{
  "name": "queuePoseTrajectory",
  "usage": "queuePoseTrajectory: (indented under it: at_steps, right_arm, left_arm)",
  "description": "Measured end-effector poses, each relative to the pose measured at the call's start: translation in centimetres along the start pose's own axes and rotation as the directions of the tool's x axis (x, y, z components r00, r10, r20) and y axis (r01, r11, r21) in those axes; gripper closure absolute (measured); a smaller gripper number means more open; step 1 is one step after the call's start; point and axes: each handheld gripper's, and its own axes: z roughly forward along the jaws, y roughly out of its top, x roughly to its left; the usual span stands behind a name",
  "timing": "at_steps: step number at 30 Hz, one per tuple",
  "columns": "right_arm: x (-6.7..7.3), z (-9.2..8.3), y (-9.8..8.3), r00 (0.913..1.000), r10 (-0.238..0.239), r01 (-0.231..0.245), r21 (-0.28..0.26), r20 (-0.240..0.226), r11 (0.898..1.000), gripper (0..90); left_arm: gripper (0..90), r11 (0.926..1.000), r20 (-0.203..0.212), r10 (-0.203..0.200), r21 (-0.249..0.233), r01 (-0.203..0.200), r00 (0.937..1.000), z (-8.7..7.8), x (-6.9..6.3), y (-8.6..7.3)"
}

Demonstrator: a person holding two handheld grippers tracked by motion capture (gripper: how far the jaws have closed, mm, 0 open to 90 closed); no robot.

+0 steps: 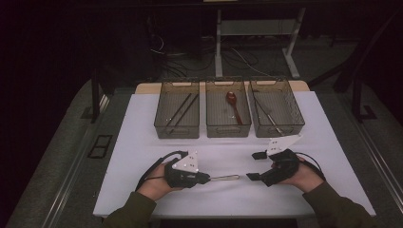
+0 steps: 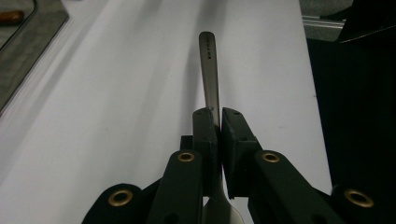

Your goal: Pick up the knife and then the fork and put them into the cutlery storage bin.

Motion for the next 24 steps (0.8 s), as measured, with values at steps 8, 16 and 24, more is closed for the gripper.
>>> queuePoseTrajectory:
  at_steps: [8,16,24]
  right_arm:
    - [1.4,2.4,1.7,0.9921,-0.098,0.102,0.049,-0.078,0.994,34.7]
    - [2.6,5.4,3.2,0.9629,-0.211,0.231,0.112,-0.168,0.966,49.2]
    - [3.3,7.3,3.7,0.9439,-0.241,0.280,0.164,-0.226,0.946,65.4]
  left_arm:
    - [84.5,0.9992,0.016,0.037,-0.014,-0.037,0.9992,0.6,-0.5,1.1]
    - [84.4,0.9976,0.034,0.068,-0.016,-0.067,0.9971,1.2,-1.0,1.9]
    - [84.4,0.9967,0.044,0.080,-0.018,-0.080,0.9958,1.4,-1.3,2.2]
